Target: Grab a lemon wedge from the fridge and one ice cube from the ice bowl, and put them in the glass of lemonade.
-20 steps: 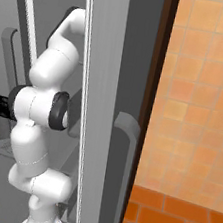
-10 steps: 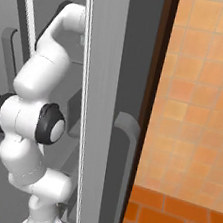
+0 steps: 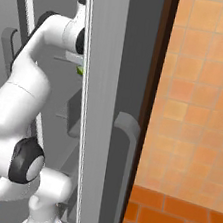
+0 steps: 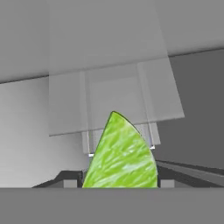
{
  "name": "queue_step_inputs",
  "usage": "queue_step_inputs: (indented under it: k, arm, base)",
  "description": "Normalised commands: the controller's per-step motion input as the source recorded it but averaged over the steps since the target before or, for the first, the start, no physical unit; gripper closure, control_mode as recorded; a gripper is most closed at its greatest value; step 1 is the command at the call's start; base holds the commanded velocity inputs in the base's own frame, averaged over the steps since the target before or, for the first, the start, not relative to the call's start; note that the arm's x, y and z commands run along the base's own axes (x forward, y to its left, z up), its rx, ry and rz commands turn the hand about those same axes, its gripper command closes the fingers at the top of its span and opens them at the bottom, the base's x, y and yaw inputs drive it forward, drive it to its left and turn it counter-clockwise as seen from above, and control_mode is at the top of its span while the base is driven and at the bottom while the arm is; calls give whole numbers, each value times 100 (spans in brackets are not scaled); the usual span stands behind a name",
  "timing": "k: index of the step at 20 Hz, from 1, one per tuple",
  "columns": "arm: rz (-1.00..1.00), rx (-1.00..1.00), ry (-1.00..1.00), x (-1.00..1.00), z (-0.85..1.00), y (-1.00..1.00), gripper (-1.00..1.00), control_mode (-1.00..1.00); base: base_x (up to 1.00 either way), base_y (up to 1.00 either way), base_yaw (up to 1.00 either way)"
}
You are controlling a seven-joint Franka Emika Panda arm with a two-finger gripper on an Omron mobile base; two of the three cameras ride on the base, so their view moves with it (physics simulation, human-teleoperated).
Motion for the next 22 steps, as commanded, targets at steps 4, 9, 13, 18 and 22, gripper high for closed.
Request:
queue_step_inputs:
  k: [4, 9, 13, 18, 22]
  arm:
    - [14, 0, 0, -91, -56, 25, 100, -100]
    - [13, -4, 0, -96, -57, 25, 100, -100]
    - [13, -3, 8, -85, -49, 9, 100, -100]
    - [13, -5, 13, -66, -60, 15, 100, -100]
    - [11, -3, 9, -49, -48, 13, 100, -100]
  base:
    - [0, 0, 0]
    - [0, 0, 0]
    - [0, 0, 0]
    - [0, 0, 0]
    - [0, 0, 0]
